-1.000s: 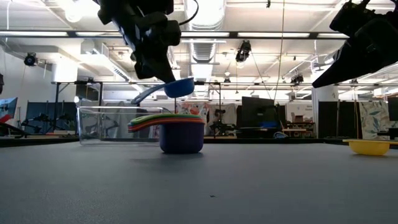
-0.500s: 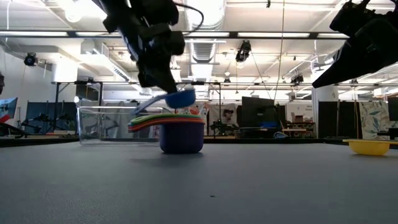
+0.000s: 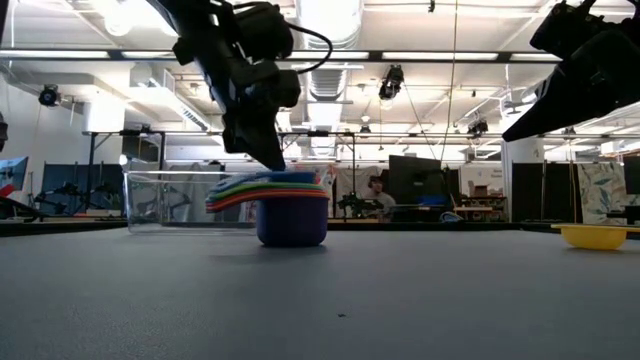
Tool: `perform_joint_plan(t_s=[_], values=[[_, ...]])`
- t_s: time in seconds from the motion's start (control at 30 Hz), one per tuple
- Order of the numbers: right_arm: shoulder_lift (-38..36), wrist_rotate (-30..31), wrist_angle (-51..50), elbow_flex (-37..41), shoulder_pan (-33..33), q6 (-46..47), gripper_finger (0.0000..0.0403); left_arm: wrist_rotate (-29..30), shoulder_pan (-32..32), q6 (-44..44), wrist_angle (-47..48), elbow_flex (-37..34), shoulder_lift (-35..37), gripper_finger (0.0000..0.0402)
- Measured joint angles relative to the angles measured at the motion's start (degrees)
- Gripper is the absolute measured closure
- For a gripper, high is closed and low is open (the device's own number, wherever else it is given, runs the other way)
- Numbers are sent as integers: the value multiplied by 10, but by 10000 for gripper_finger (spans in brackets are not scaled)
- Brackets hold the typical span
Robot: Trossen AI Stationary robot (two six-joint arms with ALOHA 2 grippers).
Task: Nest measuring cups in basket
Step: Stack the blue measuring cup on top of the green measuring cup, then stack the yellow measuring cup on top of the blue measuring cup
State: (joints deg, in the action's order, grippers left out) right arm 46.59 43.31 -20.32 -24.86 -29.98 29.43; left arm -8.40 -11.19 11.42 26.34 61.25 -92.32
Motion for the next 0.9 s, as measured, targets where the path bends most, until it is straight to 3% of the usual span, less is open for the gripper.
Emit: perform_joint_plan(t_s=[0.3, 0.53, 0.6, 0.8, 0.9], values=[[0, 0, -10, 0, 0, 0, 394, 2, 1, 32, 67, 0, 19, 302], [0, 0, -32, 0, 0, 1, 394, 10, 40, 89, 86, 0, 94, 287], [0, 0, -35, 0, 0, 1, 394, 45, 70, 93, 77, 0, 126, 288], [0, 1, -35, 0, 0, -3, 394, 273, 186, 133, 17, -15, 196, 290], [0, 3, -35, 0, 0, -37, 394, 349, 241, 149, -38, -39, 201, 290]])
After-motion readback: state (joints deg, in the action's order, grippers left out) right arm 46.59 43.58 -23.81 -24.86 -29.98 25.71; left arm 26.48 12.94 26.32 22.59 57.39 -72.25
